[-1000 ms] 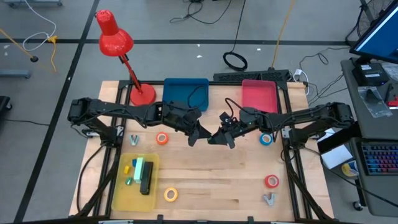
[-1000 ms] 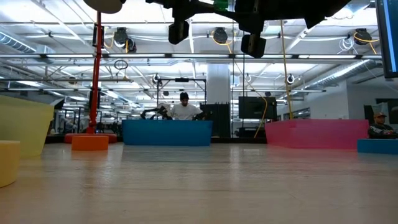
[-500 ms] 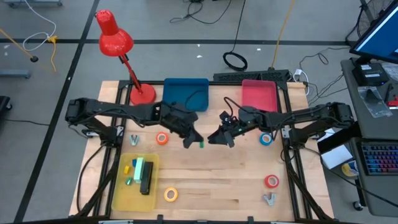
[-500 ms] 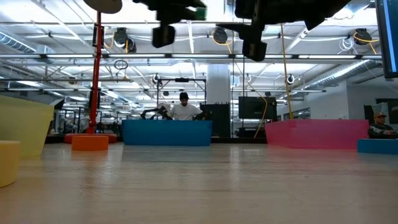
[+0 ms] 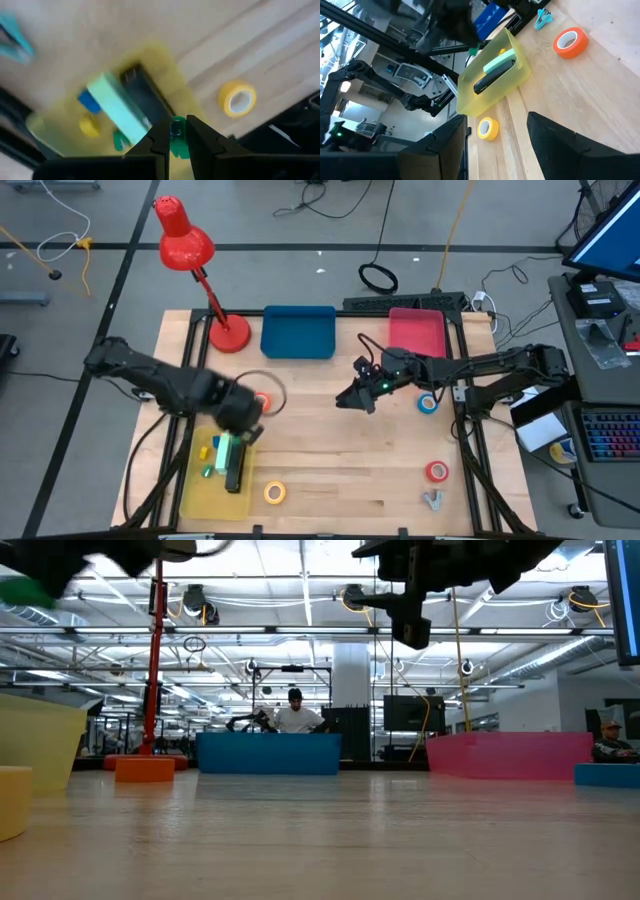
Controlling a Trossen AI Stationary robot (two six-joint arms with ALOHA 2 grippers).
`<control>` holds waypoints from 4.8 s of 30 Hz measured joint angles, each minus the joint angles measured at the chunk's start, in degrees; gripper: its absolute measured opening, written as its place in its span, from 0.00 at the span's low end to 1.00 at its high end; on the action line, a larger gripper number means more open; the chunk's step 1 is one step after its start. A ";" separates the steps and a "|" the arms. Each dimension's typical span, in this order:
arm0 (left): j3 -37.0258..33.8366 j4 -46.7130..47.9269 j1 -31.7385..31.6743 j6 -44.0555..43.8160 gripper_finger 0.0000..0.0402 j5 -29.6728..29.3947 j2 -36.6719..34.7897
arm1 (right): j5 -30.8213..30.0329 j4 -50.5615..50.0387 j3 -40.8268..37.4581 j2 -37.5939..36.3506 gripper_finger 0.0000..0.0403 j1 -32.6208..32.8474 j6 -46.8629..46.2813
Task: Pick and place Stapler, Stapler remover, tape
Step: Put the green stapler into the yellow bin, then put the blue staple remover into the red bin
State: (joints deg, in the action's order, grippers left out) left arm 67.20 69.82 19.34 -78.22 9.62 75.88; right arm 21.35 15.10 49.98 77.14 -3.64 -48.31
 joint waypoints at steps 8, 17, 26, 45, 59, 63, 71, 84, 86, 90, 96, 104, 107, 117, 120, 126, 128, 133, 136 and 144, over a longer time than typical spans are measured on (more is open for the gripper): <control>-10.36 -9.76 14.68 -27.58 0.10 4.78 0.27 | 0.79 0.04 0.00 0.00 0.51 -0.11 0.17; -17.55 -19.94 26.46 -50.43 0.11 8.29 0.14 | 2.72 0.04 0.00 0.00 0.51 -0.11 -0.03; -17.95 -20.80 30.34 -55.82 0.10 8.06 1.45 | 2.99 0.05 0.00 0.00 0.51 -0.11 -0.44; -17.93 -25.98 30.20 -54.09 0.08 2.41 4.86 | 2.99 0.10 -0.02 0.00 0.52 -0.11 -0.42; -17.91 -20.31 26.71 -42.47 0.14 -36.35 -9.44 | 1.86 0.59 -0.04 0.00 0.51 -0.13 -0.05; -17.88 -14.75 20.69 -34.64 0.11 -37.78 -13.09 | -0.56 0.97 -0.04 0.00 0.51 -0.15 -0.03; -17.88 -11.13 4.80 -8.35 0.08 -37.02 -15.30 | -1.95 1.59 -0.04 0.00 0.51 -1.27 -0.09; -17.88 3.51 -14.55 -0.14 0.36 -24.56 -15.04 | -1.99 3.54 -0.04 0.00 0.51 -1.68 0.06; -18.07 3.83 -15.76 -0.15 0.43 -24.48 -15.05 | -2.00 3.54 -0.04 0.00 0.51 -1.68 0.57; -22.16 2.18 -17.94 -0.32 0.53 -19.93 -15.04 | -2.02 3.51 -0.04 0.00 0.51 -1.68 1.20; -25.71 -1.39 -19.56 -0.37 0.58 -16.65 -13.84 | -2.02 3.54 -0.04 0.00 0.51 -1.68 1.17; -25.86 -3.56 -22.23 1.57 0.52 -12.66 -13.20 | -2.02 3.91 -0.04 0.00 0.51 -2.72 1.07; -25.86 -4.26 -22.78 1.25 0.50 -11.72 -13.25 | -2.02 3.91 -0.04 0.00 0.51 -2.77 1.07; -25.86 -20.41 -24.55 5.79 0.48 -12.15 -12.41 | -2.13 3.91 -0.04 0.00 0.50 -2.77 1.06; -25.90 -21.03 -26.19 4.60 0.48 -11.57 -10.34 | -2.45 3.89 -0.04 0.00 0.51 -2.77 1.11; -25.75 -30.99 -28.87 4.97 0.48 -8.88 -2.94 | -5.03 3.91 -0.04 0.02 0.51 -2.80 1.42; -25.80 -31.06 -30.11 5.94 0.47 -8.07 -1.00 | -4.94 3.90 -0.04 0.02 0.51 -2.80 1.38; -25.83 -24.34 -33.27 8.01 0.43 -5.23 1.41 | -4.84 3.71 -0.04 0.02 0.52 -2.77 1.08; -25.86 -18.86 -34.42 8.12 0.41 -4.21 1.64 | -4.79 3.72 -0.04 0.02 0.52 -2.75 1.09; -25.77 -8.84 -34.60 5.09 0.39 -4.62 -0.10 | -4.75 3.47 -0.04 0.02 0.52 -2.75 1.18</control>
State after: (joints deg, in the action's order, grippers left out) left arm 41.43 60.98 -15.27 -73.13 5.00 75.78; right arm 16.60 18.57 49.93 77.17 -6.39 -47.13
